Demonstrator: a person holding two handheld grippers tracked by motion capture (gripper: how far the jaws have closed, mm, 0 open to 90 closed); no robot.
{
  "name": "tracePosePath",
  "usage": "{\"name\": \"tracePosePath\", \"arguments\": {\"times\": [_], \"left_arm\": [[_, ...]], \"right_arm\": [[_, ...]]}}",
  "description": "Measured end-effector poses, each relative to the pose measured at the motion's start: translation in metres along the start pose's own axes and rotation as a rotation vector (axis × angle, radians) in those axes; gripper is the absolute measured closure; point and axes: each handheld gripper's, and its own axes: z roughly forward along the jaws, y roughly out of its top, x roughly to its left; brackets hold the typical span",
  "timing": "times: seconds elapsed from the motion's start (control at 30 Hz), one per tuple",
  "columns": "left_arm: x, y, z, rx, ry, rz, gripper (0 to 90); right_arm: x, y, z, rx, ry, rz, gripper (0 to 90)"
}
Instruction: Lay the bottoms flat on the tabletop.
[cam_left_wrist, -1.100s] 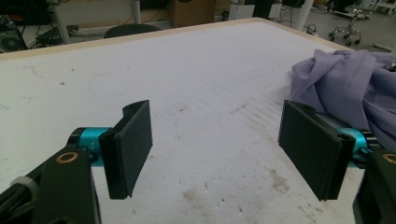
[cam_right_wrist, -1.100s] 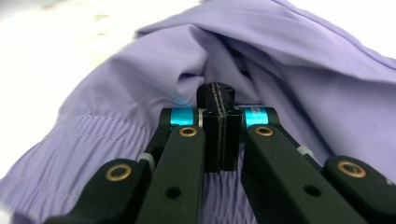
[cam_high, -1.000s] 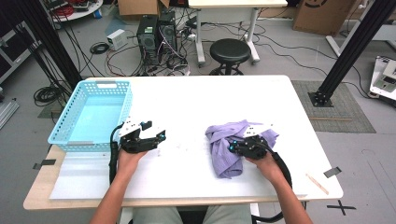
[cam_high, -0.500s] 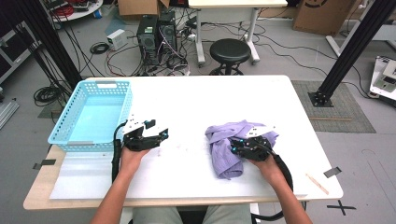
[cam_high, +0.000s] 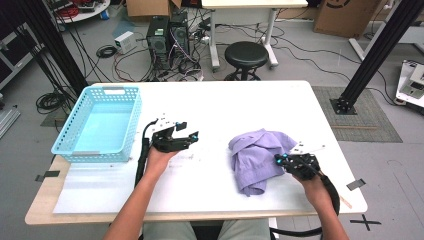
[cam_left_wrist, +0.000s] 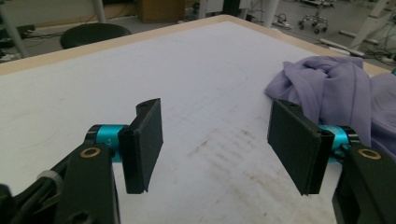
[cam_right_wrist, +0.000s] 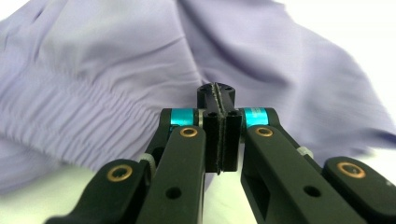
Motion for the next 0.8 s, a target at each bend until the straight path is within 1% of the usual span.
{"name": "tracePosePath", "arguments": {"times": [0.07, 0.1, 0.13, 0.17, 0.2, 0.23, 0.27, 0.3, 0.33, 0.4, 0.5, 0.53, 0.6, 0.67, 0.7, 0.73, 0.8], "left_arm": [[-0.006, 0.002, 0.010, 0.003, -0.020, 0.006, 35.7], [-0.008, 0.002, 0.014, 0.005, -0.032, 0.001, 35.7], [-0.010, 0.002, 0.018, 0.009, -0.044, 0.003, 35.7], [-0.012, 0.002, 0.022, 0.017, -0.047, 0.001, 35.7], [-0.014, 0.001, 0.025, 0.023, -0.052, 0.008, 35.7], [-0.015, 0.000, 0.027, 0.026, -0.057, 0.007, 35.7], [-0.016, -0.001, 0.029, 0.033, -0.059, 0.011, 35.7], [-0.016, -0.002, 0.029, 0.035, -0.056, 0.009, 35.7], [-0.015, -0.002, 0.029, 0.038, -0.056, 0.013, 35.7], [-0.012, -0.003, 0.026, 0.032, -0.044, 0.006, 35.7], [-0.006, -0.003, 0.019, 0.021, -0.027, 0.002, 35.6], [-0.004, -0.004, 0.016, 0.019, -0.021, -0.001, 35.6], [0.000, -0.005, 0.011, 0.018, -0.008, -0.003, 35.7], [0.004, -0.007, 0.006, 0.015, 0.003, -0.009, 35.7], [0.006, -0.008, 0.004, 0.015, 0.006, -0.011, 35.7], [0.007, -0.010, 0.001, 0.017, 0.011, -0.012, 35.7], [0.010, -0.012, -0.003, 0.017, 0.020, -0.014, 35.6]], "right_arm": [[-0.007, -0.001, -0.007, -0.012, -0.069, 0.036, 90.0], [-0.010, -0.002, -0.009, -0.016, -0.097, 0.057, 90.0], [-0.012, -0.003, -0.010, -0.020, -0.114, 0.078, 90.0], [-0.013, -0.005, -0.010, -0.028, -0.126, 0.096, 87.7], [-0.014, -0.006, -0.011, -0.050, -0.140, 0.115, 77.6], [-0.015, -0.006, -0.012, -0.071, -0.138, 0.142, 73.1], [-0.017, -0.006, -0.013, -0.101, -0.116, 0.161, 67.5], [-0.018, -0.004, -0.014, -0.126, -0.105, 0.179, 62.6], [-0.018, 0.000, -0.014, -0.148, -0.100, 0.197, 59.8], [-0.020, 0.007, -0.011, -0.164, -0.089, 0.204, 51.1], [-0.023, 0.023, 0.006, -0.131, -0.105, 0.212, 41.0], [-0.025, 0.027, 0.014, -0.107, -0.115, 0.215, 37.4], [-0.028, 0.034, 0.031, -0.040, -0.113, 0.219, 37.1], [-0.029, 0.040, 0.049, 0.022, -0.102, 0.212, 37.3], [-0.029, 0.042, 0.057, 0.047, -0.094, 0.202, 39.2], [-0.028, 0.045, 0.065, 0.058, -0.088, 0.188, 43.5], [-0.025, 0.051, 0.077, 0.074, -0.062, 0.152, 59.6]]}}
